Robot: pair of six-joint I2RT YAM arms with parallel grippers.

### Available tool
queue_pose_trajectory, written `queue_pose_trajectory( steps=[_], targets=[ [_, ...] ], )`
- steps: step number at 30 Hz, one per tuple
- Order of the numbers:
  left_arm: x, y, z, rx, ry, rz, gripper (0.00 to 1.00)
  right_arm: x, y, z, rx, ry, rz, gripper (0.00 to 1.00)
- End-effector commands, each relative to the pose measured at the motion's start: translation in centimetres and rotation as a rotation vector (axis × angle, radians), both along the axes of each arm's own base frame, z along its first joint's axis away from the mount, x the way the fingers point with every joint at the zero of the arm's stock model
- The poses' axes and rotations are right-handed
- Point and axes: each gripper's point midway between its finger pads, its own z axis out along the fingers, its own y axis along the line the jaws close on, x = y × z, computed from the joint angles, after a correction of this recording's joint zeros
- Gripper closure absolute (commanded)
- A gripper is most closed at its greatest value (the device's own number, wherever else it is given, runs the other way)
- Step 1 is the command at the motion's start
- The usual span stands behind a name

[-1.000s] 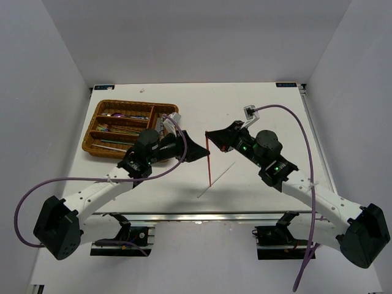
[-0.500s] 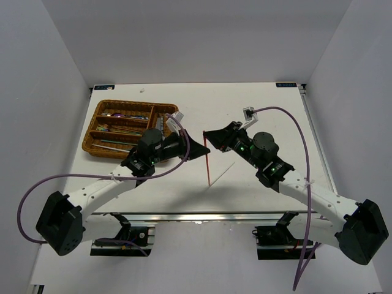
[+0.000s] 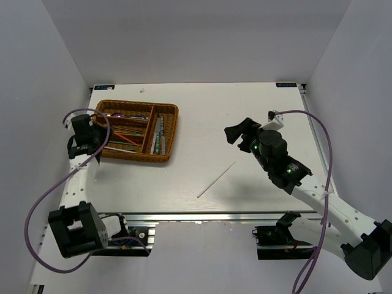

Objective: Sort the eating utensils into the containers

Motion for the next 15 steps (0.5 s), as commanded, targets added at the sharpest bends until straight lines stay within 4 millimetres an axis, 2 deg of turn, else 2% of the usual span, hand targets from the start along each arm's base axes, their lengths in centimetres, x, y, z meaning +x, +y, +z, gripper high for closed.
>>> queue_pose_trajectory(
  steps=[1,2,4,5,7,11,12,13,15],
  targets=[
    [-0.4,2.6,-3.0,-0.095,0.077,0.099,1.0,-0.1,-1.4,-0.9,-0.039,0.006,-0.047,0.11],
    [0.3,3.4,-3.7,-0.118,0.089,0.112,1.0,-0.1,-1.5,-0.9,-0.05,0.002,-0.044,0.11],
    [1.5,3.7,-3.7,-0.144,0.074,0.096,1.0,0.0,-1.6,-1.0,-0.07,0.001,-0.043,0.11],
    [1.8,4.1,-4.5,-0.153,0.096,0.103,1.0,-0.1,-1.8,-1.1,-0.092,0.002,-0.041,0.11],
    [2.7,4.7,-4.0,-0.156,0.07,0.108,1.0,0.0,-2.1,-1.0,-0.109,-0.004,-0.051,0.11],
    [2.7,5.2,-5.2,-0.179,0.09,0.134,1.0,0.2,-2.4,-1.5,-0.128,-0.007,-0.056,0.11],
    [2.3,5.2,-6.0,-0.19,0.104,0.148,0.95,0.2,-2.3,-1.6,-0.126,-0.003,-0.053,0.11],
    [2.2,5.3,-6.2,-0.191,0.098,0.159,0.86,0.3,-2.3,-1.7,-0.124,-0.001,-0.054,0.11],
    [1.8,5.4,-6.1,-0.197,0.071,0.177,0.78,0.5,-2.4,-2.3,-0.12,0.016,-0.07,0.11]
  ],
)
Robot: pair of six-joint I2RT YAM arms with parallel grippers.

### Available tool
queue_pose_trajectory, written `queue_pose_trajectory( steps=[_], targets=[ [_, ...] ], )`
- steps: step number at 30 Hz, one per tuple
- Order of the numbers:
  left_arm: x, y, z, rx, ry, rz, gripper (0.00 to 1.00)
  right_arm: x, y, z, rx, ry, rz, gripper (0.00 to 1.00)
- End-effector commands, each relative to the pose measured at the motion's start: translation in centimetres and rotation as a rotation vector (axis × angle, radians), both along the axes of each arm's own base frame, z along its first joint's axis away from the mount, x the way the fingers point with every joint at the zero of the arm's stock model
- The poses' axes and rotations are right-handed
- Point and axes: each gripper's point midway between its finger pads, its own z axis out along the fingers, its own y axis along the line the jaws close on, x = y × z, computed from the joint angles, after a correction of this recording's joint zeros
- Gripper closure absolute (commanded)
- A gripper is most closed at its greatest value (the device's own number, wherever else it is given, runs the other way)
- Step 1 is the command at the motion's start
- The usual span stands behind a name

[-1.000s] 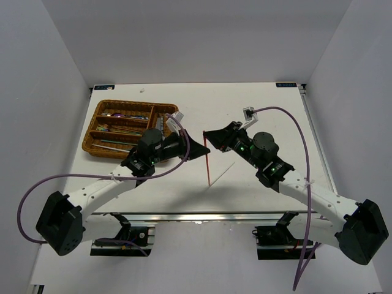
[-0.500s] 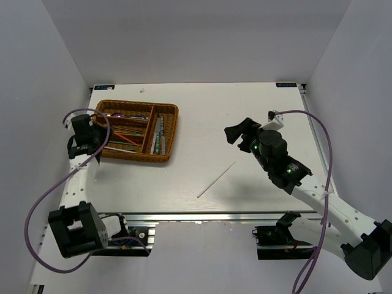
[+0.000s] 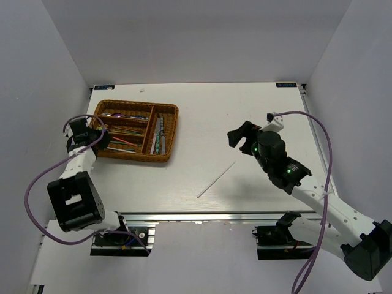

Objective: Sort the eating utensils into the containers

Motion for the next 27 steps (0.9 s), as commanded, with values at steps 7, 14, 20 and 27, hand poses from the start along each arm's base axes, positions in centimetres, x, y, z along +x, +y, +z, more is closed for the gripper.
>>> queue_pose_trajectory(
  steps=[7,14,20,27],
  targets=[
    [-0.6,0.4,0.7,-0.004,-0.064,0.046,0.19,1.7,0.5,-3.4,-0.081,0.135,-0.056,0.11],
    [-1.4,0.0,5.9,0.1,-0.153,-0.044,0.12,2.2,2.6,-8.3,-0.053,0.314,-0.118,0.11],
    [-5.0,-2.1,12.3,0.351,-0.299,-0.245,0.07,1.3,2.5,-12.8,-0.2,0.42,-0.402,0.11],
    [-8.4,-4.7,10.8,0.463,-0.305,-0.3,0.02,-1.8,4.3,-16.4,-0.317,0.657,-0.589,0.11]
  ],
)
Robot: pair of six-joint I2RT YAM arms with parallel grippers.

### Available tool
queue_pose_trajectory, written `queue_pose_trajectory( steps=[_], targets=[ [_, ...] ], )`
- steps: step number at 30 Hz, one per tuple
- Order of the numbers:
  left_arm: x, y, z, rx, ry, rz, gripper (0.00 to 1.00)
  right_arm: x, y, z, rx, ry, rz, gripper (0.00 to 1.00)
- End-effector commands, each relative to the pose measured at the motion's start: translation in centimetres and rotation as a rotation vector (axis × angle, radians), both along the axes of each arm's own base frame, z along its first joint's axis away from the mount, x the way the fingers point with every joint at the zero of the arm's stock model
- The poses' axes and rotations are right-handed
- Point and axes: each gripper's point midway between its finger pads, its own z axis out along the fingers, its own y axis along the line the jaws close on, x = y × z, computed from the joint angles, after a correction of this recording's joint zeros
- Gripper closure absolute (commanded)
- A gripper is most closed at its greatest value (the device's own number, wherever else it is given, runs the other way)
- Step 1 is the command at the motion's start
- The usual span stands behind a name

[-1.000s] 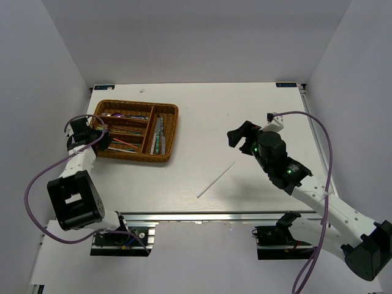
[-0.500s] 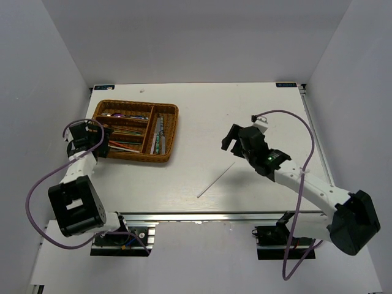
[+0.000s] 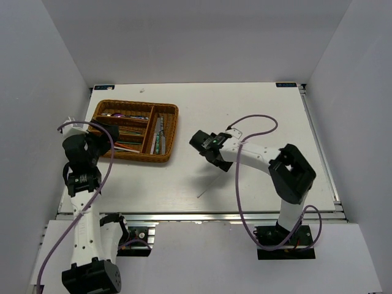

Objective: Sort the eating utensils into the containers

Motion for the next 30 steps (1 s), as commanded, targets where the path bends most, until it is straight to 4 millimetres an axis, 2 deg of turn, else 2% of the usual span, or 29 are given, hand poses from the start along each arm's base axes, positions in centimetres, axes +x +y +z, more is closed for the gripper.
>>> queue_pose_trajectory(
  steps=[1,3,5,6,13,15,16,19,21,22,23,26,27,29,30],
  targets=[
    [-0.3,-0.4,-2.5,0.075,0.097,-0.024,0.02,-2.2,-2.0,0.0,-0.089,0.044,-0.171,0.11],
    [-0.1,-0.8,-3.1,0.061,0.117,-0.051,0.02,-3.0,-0.5,-0.6,-0.063,0.034,-0.131,0.11],
    [-0.1,-1.2,-3.6,0.05,0.133,-0.069,0.02,-3.8,-0.1,-1.3,-0.031,0.053,-0.118,0.12],
    [0.0,-1.3,-3.8,0.048,0.14,-0.077,0.02,-4.2,-0.1,-2.3,-0.018,0.066,-0.114,0.12],
    [-0.2,-2.1,-3.8,0.057,0.138,-0.106,0.02,-6.5,0.1,-5.7,0.005,0.154,-0.094,0.25],
    [-0.1,-2.2,-3.8,0.061,0.146,-0.109,0.02,-7.0,0.1,-6.6,0.003,0.184,-0.093,0.45],
    [-0.2,-2.3,-4.0,0.062,0.15,-0.111,0.02,-7.2,-0.1,-7.3,-0.007,0.196,-0.097,0.63],
    [-0.2,-2.3,-4.0,0.07,0.155,-0.109,0.02,-7.6,0.0,-8.2,-0.004,0.217,-0.102,0.88],
    [-0.2,-2.2,-4.0,0.072,0.157,-0.105,0.02,-7.8,-0.3,-8.5,-0.01,0.224,-0.114,0.93],
    [-0.2,-2.2,-4.1,0.072,0.16,-0.104,0.02,-7.7,-0.3,-8.4,-0.003,0.221,-0.118,1.0],
    [-0.2,-2.3,-4.0,0.073,0.159,-0.107,0.02,-7.8,-0.7,-8.4,-0.005,0.221,-0.125,1.0],
    [0.2,-3.3,-3.6,0.063,0.128,-0.162,0.02,-6.9,-0.5,-7.1,0.044,0.158,-0.118,1.0],
    [0.1,-5.2,-3.7,0.036,0.114,-0.257,0.02,-6.0,0.7,-6.3,0.081,0.119,-0.06,1.0],
    [0.3,-8.1,-2.4,0.001,0.038,-0.391,0.02,-4.2,3.1,-2.5,0.174,0.001,0.092,1.0],
    [-0.4,-11.3,-2.5,-0.044,0.032,-0.546,0.02,-2.6,6.1,1.4,0.32,-0.142,0.202,1.0]
  ],
)
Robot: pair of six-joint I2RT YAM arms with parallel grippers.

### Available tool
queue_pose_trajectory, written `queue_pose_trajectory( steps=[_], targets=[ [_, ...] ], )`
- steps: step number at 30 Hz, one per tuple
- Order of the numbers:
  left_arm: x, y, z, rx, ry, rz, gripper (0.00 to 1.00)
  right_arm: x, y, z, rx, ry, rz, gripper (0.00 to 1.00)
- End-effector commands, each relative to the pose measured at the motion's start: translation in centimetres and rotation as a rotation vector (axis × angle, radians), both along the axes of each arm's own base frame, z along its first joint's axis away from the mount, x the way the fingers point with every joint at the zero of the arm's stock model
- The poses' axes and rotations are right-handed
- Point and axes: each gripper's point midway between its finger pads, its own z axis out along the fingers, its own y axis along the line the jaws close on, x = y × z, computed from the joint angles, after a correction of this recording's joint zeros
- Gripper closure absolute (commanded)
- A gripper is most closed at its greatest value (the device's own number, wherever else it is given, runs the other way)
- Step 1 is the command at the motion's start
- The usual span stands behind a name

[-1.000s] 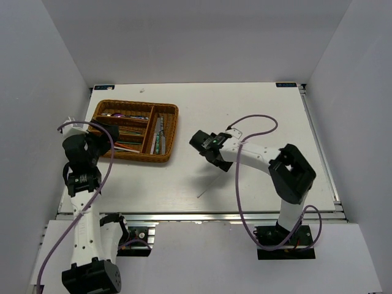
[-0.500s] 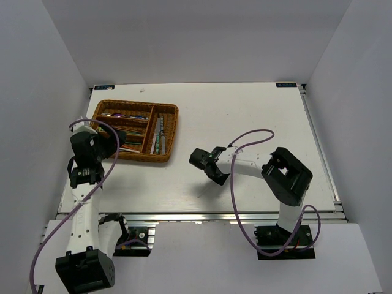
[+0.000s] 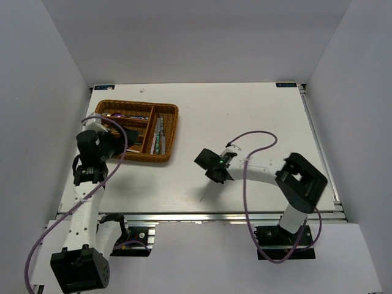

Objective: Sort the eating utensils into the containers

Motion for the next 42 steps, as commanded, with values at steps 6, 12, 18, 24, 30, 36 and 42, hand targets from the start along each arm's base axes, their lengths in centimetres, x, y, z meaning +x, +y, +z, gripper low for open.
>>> queue_pose_trajectory(
  steps=[6,12,18,24,30,36,42],
  targets=[
    [-3.6,-12.5,5.4,-0.35,-0.197,-0.621,0.02,0.2,9.6,19.4,0.524,-0.751,0.884,1.0],
    [-7.6,-16.0,9.3,-0.443,-0.366,-0.796,0.02,-2.2,11.5,21.2,0.544,-0.759,1.132,1.0],
    [-6.1,-17.2,8.1,-0.363,-0.315,-0.745,0.02,-2.8,13.3,22.9,0.635,-0.777,1.177,1.0],
    [-4.2,-17.1,4.4,-0.315,-0.197,-0.656,0.18,-3.2,14.4,23.5,0.664,-0.772,1.208,1.0],
    [-3.9,-17.2,3.4,-0.311,-0.162,-0.645,0.37,-3.3,14.5,23.9,0.666,-0.782,1.207,1.0],
    [-4.6,-18.7,5.6,-0.398,-0.222,-0.727,0.71,-3.7,15.9,23.4,0.673,-0.749,1.244,1.0],
    [-2.4,-17.8,5.0,-0.326,-0.184,-0.601,1.0,-2.8,14.8,23.6,0.619,-0.75,1.159,0.65]
  ],
)
